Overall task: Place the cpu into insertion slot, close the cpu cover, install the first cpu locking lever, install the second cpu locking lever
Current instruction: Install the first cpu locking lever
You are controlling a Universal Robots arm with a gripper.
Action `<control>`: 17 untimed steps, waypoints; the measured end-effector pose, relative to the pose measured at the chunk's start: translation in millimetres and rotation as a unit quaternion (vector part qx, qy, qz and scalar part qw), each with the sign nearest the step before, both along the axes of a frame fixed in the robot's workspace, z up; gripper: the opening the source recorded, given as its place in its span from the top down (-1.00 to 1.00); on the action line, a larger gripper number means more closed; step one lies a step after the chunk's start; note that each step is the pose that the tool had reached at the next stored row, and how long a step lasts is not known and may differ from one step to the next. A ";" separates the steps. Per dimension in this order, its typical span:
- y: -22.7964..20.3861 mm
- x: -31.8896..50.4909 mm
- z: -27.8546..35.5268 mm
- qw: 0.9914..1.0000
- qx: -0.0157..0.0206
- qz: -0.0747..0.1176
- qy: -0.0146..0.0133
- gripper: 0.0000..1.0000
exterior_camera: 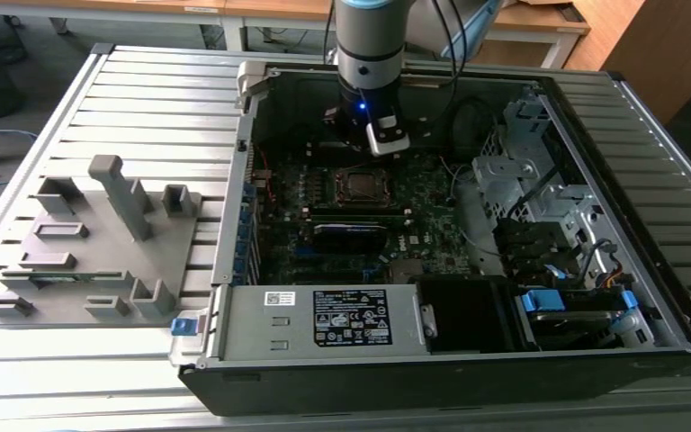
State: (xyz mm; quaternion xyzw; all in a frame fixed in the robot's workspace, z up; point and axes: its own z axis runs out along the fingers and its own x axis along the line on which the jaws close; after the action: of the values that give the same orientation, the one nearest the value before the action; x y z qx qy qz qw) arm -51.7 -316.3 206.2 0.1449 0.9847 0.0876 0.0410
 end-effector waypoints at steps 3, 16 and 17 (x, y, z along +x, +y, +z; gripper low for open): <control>0.6 0.0 -0.5 1.000 0.000 -0.001 0.000 0.79; 1.1 0.0 -3.8 1.000 -0.002 -0.001 -0.002 0.79; 1.2 0.0 -4.0 1.000 -0.003 -0.001 -0.002 0.79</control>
State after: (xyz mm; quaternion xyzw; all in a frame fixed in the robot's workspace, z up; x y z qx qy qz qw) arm -51.8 -315.1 202.2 0.1460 0.9847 0.0851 0.0437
